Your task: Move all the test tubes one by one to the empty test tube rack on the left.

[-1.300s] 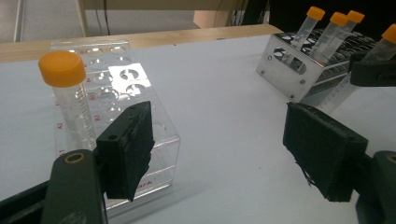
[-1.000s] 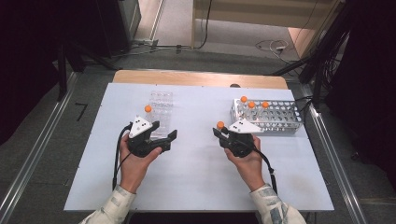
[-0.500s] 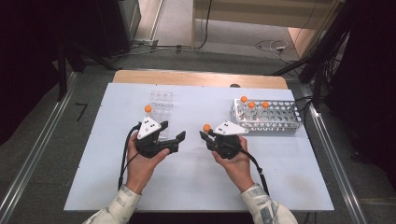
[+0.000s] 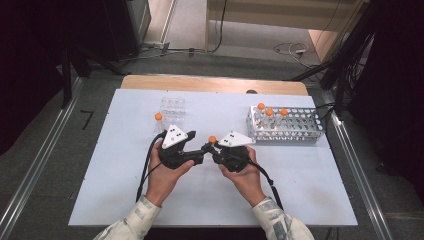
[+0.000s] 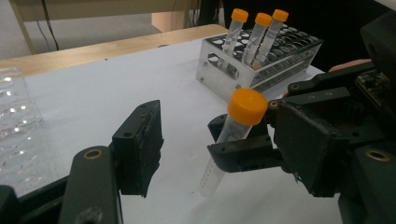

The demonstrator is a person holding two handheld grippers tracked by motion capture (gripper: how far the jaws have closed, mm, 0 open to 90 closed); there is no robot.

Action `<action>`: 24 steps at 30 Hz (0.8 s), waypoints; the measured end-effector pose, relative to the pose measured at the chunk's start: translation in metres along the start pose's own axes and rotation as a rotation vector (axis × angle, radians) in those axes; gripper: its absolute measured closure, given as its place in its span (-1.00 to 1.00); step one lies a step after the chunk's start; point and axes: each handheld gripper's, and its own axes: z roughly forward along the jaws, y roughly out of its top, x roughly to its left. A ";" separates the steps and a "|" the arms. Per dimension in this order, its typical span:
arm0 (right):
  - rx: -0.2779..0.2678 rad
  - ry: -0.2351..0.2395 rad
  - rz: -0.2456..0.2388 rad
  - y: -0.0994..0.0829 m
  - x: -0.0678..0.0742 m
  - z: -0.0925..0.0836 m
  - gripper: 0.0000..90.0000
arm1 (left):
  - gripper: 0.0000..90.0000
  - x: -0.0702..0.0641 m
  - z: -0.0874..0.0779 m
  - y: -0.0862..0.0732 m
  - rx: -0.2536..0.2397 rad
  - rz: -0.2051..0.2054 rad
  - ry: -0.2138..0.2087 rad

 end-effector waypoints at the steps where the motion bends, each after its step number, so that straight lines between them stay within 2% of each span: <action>1: 0.000 0.003 -0.003 0.000 0.001 0.000 0.59 | -0.26 -0.001 0.001 0.001 -0.002 0.005 0.001; 11: -0.004 0.026 -0.018 0.004 0.009 0.000 0.59 | 0.21 -0.003 0.005 0.001 -0.001 0.024 -0.004; 17: -0.003 0.028 -0.017 0.004 0.010 0.001 0.59 | 0.45 -0.004 0.006 0.001 0.007 0.032 -0.023; 24: -0.002 0.029 -0.022 0.004 0.010 0.001 0.59 | 0.56 -0.004 0.007 0.001 0.023 0.041 -0.025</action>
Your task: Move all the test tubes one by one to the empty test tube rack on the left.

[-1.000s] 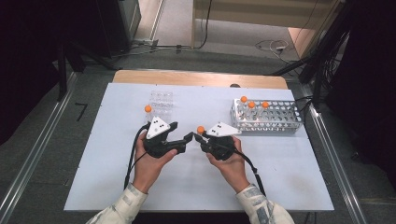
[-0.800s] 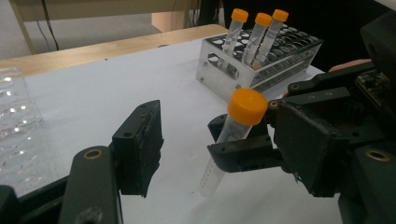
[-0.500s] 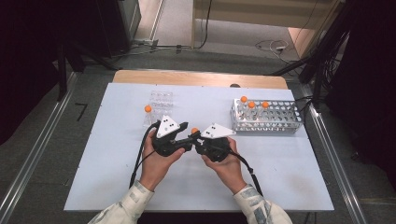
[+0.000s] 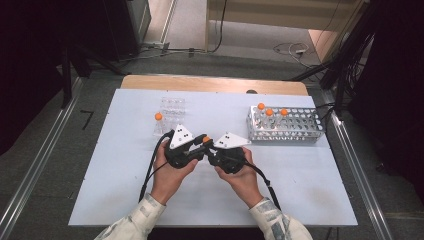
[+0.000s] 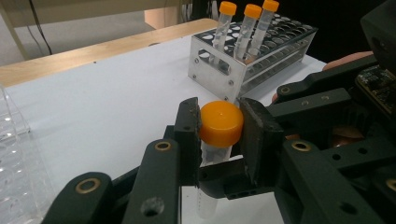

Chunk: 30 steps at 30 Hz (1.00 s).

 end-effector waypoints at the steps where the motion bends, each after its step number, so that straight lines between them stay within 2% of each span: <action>1: 0.002 -0.001 0.001 0.000 0.000 0.000 0.59 | 0.56 0.000 0.000 0.000 0.001 -0.006 -0.001; 5: 0.001 0.005 0.006 0.000 0.001 -0.001 0.51 | 0.56 0.001 0.000 0.002 0.018 -0.029 -0.007; 9: -0.003 0.010 0.004 0.001 0.002 -0.003 0.35 | 0.56 0.001 0.000 0.002 0.025 -0.041 -0.009; 17: -0.007 0.026 0.019 0.001 0.001 -0.008 0.03 | 0.57 0.004 -0.001 0.005 0.014 -0.056 -0.004; 20: -0.008 0.032 0.016 0.000 0.001 -0.010 -0.15 | 0.56 0.007 -0.002 0.006 0.006 -0.060 0.007; 24: -0.007 0.033 0.018 -0.005 -0.001 -0.014 -0.24 | 0.57 0.014 -0.007 0.009 -0.004 -0.073 0.023; 30: -0.010 0.019 0.050 -0.014 -0.009 -0.025 -0.27 | 0.56 0.023 -0.015 0.017 -0.020 -0.079 0.047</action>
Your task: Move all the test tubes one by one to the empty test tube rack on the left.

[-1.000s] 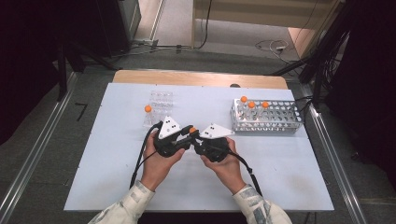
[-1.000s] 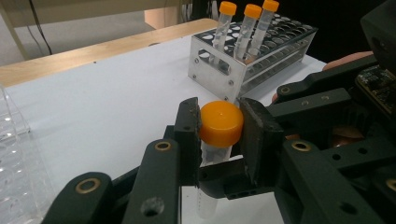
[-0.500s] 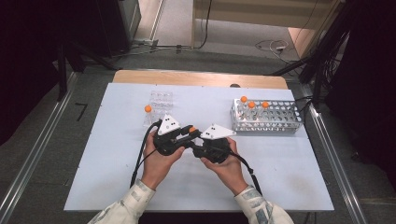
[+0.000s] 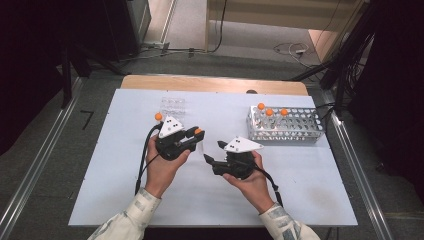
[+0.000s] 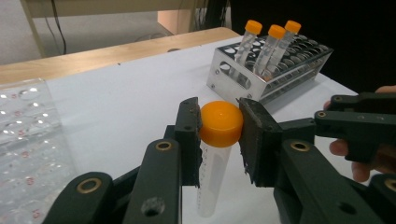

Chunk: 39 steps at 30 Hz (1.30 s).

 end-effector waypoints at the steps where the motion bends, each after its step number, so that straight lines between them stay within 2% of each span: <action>1: -0.001 -0.003 0.005 -0.001 -0.002 -0.002 -0.28 | 0.56 0.001 -0.001 0.001 -0.002 -0.003 0.003; 8: -0.012 -0.034 0.033 -0.007 -0.015 -0.016 -0.28 | 0.56 0.010 -0.005 0.012 -0.025 -0.016 0.032; 18: 0.001 -0.068 0.059 -0.015 -0.028 -0.024 -0.31 | 0.57 0.022 -0.010 0.023 -0.038 -0.024 0.070; 39: 0.010 -0.079 0.067 -0.018 -0.032 -0.026 -0.32 | 0.57 0.065 -0.028 0.033 -0.087 -0.090 0.180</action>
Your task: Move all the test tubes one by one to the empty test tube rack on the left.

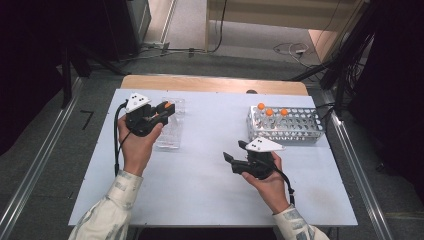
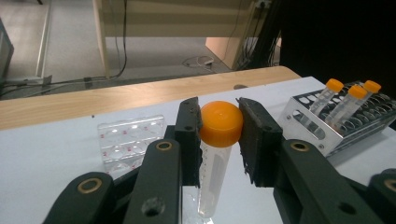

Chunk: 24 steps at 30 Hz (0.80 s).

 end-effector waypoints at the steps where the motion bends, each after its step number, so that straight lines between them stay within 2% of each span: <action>1: 0.001 0.000 0.000 0.000 0.000 0.000 -0.32 | 0.57 0.002 0.000 0.000 0.000 -0.001 0.006; 8: 0.002 0.001 0.005 0.000 -0.001 0.000 -0.32 | 0.57 0.014 0.002 0.001 -0.012 -0.007 0.059; 14: 0.002 0.000 0.002 -0.001 -0.002 0.001 -0.32 | 0.57 0.020 0.009 -0.002 0.010 0.005 0.094; 24: 0.005 -0.003 0.005 -0.001 -0.003 0.000 -0.32 | 0.57 0.017 0.016 -0.009 0.044 0.040 0.108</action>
